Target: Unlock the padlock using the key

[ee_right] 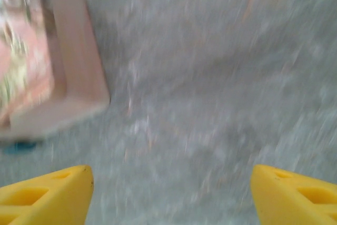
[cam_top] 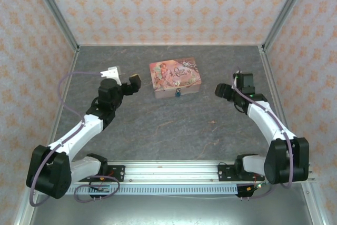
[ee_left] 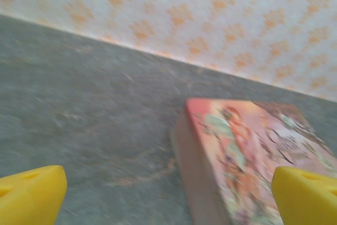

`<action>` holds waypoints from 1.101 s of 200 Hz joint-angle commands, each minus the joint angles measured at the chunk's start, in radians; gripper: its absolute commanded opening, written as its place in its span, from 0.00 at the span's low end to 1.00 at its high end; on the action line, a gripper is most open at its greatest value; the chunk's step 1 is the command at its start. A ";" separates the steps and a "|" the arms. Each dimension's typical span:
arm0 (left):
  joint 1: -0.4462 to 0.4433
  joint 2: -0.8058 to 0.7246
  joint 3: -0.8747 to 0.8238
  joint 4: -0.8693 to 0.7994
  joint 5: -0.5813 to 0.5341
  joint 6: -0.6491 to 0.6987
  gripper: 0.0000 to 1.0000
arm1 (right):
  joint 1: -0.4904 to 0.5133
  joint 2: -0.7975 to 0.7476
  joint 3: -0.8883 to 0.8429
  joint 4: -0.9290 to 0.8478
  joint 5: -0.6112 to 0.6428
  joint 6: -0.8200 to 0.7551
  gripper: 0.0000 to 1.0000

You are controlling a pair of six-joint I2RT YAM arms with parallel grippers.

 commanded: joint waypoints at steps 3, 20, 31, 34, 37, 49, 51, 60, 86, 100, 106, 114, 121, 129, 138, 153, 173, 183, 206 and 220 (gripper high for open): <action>-0.059 0.048 0.038 0.006 0.036 -0.106 0.99 | 0.033 0.008 -0.003 -0.281 -0.108 0.039 0.75; -0.100 0.084 0.071 0.012 0.028 -0.108 0.99 | 0.057 0.063 0.001 -0.345 -0.143 0.047 0.71; -0.120 0.107 0.096 0.015 0.028 -0.106 0.98 | 0.074 0.108 0.012 -0.380 -0.135 0.052 0.70; -0.125 0.112 0.102 0.016 0.028 -0.106 0.98 | 0.079 0.122 0.016 -0.389 -0.130 0.051 0.69; -0.130 0.118 0.108 0.018 0.028 -0.106 0.98 | 0.082 0.135 0.020 -0.398 -0.128 0.051 0.68; -0.146 0.139 0.132 0.021 0.033 -0.099 0.98 | 0.095 0.190 0.035 -0.421 -0.127 0.045 0.64; -0.149 0.142 0.136 0.020 0.032 -0.098 0.98 | 0.096 0.200 0.038 -0.423 -0.128 0.044 0.63; -0.162 0.154 0.150 0.020 0.032 -0.087 0.98 | 0.102 0.239 0.049 -0.436 -0.134 0.032 0.57; -0.181 0.175 0.178 0.007 0.032 -0.073 0.98 | 0.108 0.306 0.057 -0.431 -0.132 0.027 0.47; -0.185 0.178 0.179 0.007 0.031 -0.070 0.98 | 0.109 0.309 0.051 -0.409 -0.120 0.034 0.45; -0.185 0.178 0.179 0.006 0.029 -0.073 0.98 | 0.110 0.309 0.051 -0.401 -0.113 0.037 0.45; -0.186 0.178 0.178 0.005 0.028 -0.073 0.98 | 0.110 0.310 0.051 -0.393 -0.108 0.038 0.43; -0.186 0.179 0.179 0.006 0.029 -0.074 0.98 | 0.110 0.315 0.055 -0.388 -0.105 0.038 0.42; -0.186 0.180 0.179 0.005 0.028 -0.074 0.98 | 0.109 0.317 0.058 -0.382 -0.103 0.039 0.40; -0.186 0.181 0.180 0.004 0.028 -0.073 0.98 | 0.109 0.321 0.062 -0.374 -0.104 0.040 0.39; -0.186 0.185 0.182 -0.002 0.025 -0.073 0.98 | 0.110 0.329 0.070 -0.371 -0.098 0.038 0.36; -0.186 0.188 0.185 -0.005 0.025 -0.075 0.98 | 0.109 0.336 0.082 -0.375 -0.074 0.032 0.33; -0.186 0.189 0.186 -0.005 0.023 -0.075 0.98 | 0.110 0.337 0.085 -0.374 -0.066 0.028 0.32; -0.186 0.191 0.189 -0.010 0.023 -0.077 0.98 | 0.110 0.358 0.095 -0.380 -0.073 0.021 0.29; -0.186 0.192 0.190 -0.012 0.022 -0.074 0.98 | 0.110 0.372 0.095 -0.377 -0.082 0.022 0.28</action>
